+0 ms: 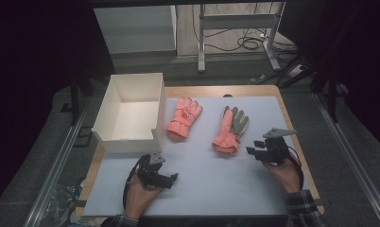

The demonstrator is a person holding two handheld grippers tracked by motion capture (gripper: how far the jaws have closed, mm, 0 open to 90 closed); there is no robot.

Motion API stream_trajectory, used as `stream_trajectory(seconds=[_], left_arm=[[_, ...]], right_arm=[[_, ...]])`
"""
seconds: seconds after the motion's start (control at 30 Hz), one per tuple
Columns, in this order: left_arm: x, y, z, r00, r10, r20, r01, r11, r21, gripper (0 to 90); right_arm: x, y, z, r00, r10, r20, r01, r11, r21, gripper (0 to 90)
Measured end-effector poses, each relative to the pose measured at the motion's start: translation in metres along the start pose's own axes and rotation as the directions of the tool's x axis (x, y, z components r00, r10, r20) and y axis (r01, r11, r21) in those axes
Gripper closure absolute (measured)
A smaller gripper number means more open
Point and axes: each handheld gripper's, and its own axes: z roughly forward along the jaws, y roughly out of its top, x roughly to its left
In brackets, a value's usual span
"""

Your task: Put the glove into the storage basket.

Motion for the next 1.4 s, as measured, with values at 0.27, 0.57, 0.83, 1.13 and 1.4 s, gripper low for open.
stream_trajectory(seconds=[0.27,0.57,0.83,1.13,1.4], left_arm=[[0.0,0.0,0.0,1.0,-0.001,0.0,0.001,1.0,-0.001,1.2],[0.0,0.0,0.0,1.0,0.0,0.0,0.0,1.0,-0.001,1.3],[0.0,0.0,0.0,1.0,0.0,-0.001,0.0,1.0,-0.001,1.3],[0.0,0.0,0.0,1.0,-0.001,-0.001,0.001,1.0,-0.002,1.4],[0.0,0.0,0.0,1.0,0.0,-0.002,0.0,1.0,-0.001,1.4]], right_arm=[[-0.006,0.042,0.027,0.9998,-0.019,-0.002,0.019,1.0,0.0,59.8],[-0.011,0.074,0.07,0.9988,-0.035,0.034,0.034,0.999,0.038,54.4],[-0.016,0.061,0.091,0.9984,-0.004,0.057,-0.001,0.996,0.09,74.4],[-0.015,0.06,0.085,0.9987,-0.01,0.049,0.008,0.998,0.06,89.1],[-0.002,0.067,0.061,0.9998,-0.02,0.009,0.02,1.0,0.013,89.3]])
